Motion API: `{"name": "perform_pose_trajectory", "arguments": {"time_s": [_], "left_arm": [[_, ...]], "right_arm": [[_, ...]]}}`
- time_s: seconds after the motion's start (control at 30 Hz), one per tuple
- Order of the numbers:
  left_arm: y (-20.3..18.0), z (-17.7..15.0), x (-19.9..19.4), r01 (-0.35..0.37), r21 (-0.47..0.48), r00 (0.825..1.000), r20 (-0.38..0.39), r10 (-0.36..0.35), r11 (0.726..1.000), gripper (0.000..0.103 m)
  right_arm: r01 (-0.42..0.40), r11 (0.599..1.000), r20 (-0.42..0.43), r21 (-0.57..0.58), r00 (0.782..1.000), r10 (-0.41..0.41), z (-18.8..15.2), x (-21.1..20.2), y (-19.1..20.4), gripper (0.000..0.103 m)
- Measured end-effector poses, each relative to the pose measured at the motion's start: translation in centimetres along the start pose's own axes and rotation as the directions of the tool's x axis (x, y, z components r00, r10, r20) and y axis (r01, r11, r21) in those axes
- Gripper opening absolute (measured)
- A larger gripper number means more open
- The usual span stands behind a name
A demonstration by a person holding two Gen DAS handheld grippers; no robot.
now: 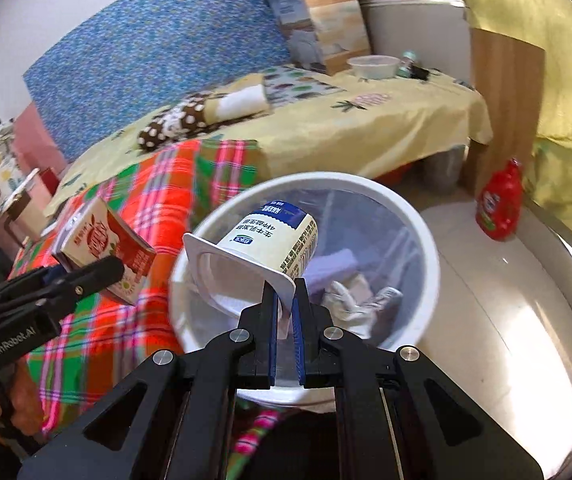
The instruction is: Collect trash
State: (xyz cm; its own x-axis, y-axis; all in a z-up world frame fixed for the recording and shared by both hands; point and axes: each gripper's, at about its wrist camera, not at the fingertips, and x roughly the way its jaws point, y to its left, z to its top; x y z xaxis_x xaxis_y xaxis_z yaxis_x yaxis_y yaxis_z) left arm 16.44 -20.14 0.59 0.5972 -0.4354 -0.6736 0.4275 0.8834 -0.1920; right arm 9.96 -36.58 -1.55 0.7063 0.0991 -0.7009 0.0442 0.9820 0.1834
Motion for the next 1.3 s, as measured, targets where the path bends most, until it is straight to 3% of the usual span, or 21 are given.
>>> {"name": "perform_pose_trajectory", "arguments": {"time_s": [0.17, 0.43, 0.57, 0.93, 1.3], "left_arm": [[-1.3, 0.4, 2.1, 0.045, 0.023, 0.999, -0.033, -0.044, 0.999, 0.038], [-2.1, 0.0, 5.0, 0.052, 0.05, 0.995, -0.092, -0.048, 0.997, 0.038], [-2.2, 0.1, 5.4, 0.056, 0.054, 0.995, -0.09, -0.051, 0.997, 0.038], [-2.2, 0.1, 3.9, 0.049, 0.055, 0.997, -0.058, -0.046, 0.997, 0.04], [-1.5, -1.9, 0.0, 0.026, 0.041, 0.999, -0.025, -0.025, 0.999, 0.04]], "right_arm": [[0.034, 0.999, -0.039, 0.002, 0.999, -0.033, 0.0, 1.0, -0.9, 0.009], [0.053, 0.999, -0.077, -0.009, 0.996, -0.054, 0.1, 2.2, -1.7, 0.01], [0.063, 0.998, -0.062, -0.017, 0.996, -0.064, 0.4, 2.1, -1.8, 0.028], [0.043, 0.999, -0.017, -0.017, 0.999, -0.043, 0.4, 0.6, -1.4, 0.031], [0.026, 0.999, 0.017, -0.047, 1.0, -0.026, -0.7, -1.6, 0.9, 0.031]]}}
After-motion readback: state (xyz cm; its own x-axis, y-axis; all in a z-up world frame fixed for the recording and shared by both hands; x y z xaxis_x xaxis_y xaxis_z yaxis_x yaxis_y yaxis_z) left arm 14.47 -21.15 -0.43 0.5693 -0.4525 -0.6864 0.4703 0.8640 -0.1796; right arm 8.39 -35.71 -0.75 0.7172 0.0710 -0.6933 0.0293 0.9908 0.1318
